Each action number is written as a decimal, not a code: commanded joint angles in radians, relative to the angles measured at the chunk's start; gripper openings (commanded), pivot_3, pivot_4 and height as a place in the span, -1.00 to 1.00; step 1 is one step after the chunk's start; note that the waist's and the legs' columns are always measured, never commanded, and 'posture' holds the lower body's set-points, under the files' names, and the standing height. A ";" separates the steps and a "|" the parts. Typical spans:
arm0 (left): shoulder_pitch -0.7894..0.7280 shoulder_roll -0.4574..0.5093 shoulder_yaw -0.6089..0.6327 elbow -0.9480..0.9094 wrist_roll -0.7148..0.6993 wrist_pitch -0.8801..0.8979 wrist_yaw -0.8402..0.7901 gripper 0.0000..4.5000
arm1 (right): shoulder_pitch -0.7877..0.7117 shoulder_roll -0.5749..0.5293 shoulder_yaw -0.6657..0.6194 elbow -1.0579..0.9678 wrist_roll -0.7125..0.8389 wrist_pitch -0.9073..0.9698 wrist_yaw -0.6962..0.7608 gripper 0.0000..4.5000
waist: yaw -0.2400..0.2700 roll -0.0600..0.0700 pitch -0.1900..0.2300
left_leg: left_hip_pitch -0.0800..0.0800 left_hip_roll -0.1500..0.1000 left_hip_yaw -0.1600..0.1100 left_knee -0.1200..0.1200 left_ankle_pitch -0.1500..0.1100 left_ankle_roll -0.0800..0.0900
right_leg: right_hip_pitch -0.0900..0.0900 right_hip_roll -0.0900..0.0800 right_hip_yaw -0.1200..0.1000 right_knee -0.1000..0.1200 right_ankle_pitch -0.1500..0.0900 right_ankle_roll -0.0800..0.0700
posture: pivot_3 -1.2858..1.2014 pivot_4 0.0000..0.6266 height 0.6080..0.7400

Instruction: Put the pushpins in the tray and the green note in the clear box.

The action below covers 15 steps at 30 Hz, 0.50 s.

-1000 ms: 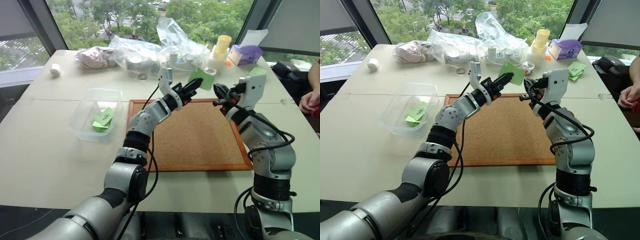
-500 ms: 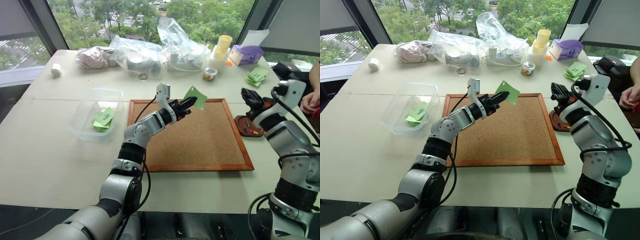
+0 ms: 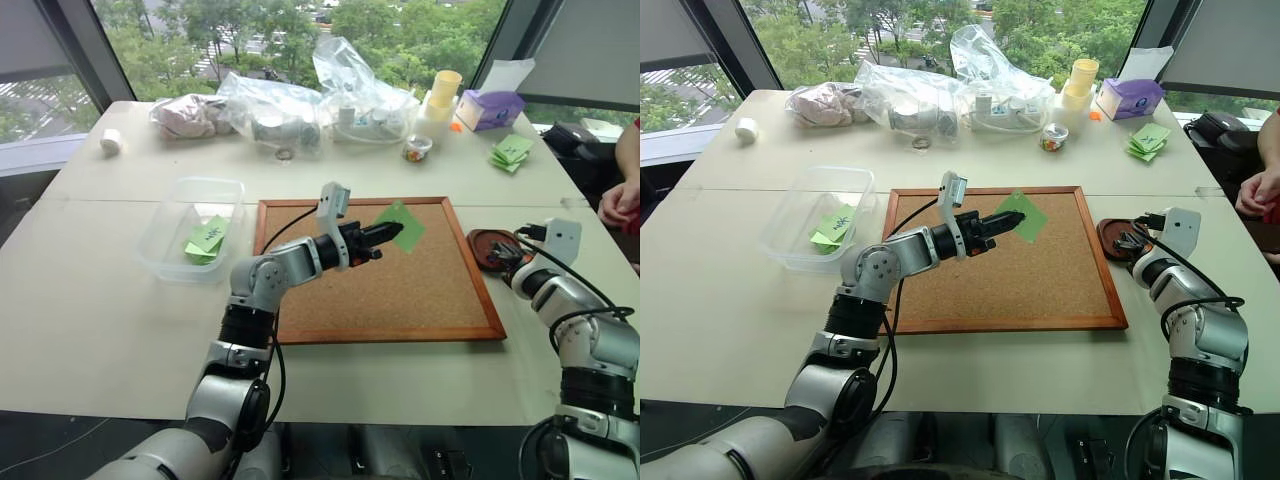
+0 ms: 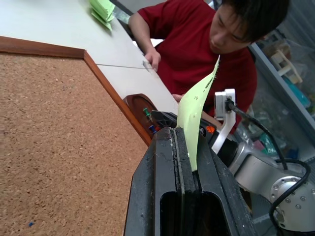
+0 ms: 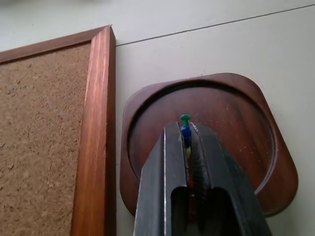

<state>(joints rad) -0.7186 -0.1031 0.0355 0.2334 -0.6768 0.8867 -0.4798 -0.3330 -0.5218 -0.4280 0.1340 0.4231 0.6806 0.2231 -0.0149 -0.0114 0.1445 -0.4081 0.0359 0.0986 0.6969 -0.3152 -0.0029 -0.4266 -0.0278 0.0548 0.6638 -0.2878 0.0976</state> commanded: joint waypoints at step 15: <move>0.000 -0.015 0.013 -0.011 -0.015 0.007 -0.002 -1.00 | -0.022 0.019 -0.049 -0.069 0.041 -0.058 0.010 0.99 | 0.000 0.000 0.000 | 0.000 0.000 0.000 0.000 0.000 0.000 | 0.000 0.000 0.000 0.000 0.000 0.000 | 0.03 -0.52 0.97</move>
<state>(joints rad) -0.7119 -0.1117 0.0433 0.2347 -0.6771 0.8906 -0.4755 -0.3436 -0.4973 -0.4466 0.1117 0.4492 0.6394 0.2376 -0.0149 -0.0114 0.1446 -0.4081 0.0362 0.0986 0.6968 -0.3149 -0.0033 -0.4266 -0.0278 0.0548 0.6638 -0.2878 0.0976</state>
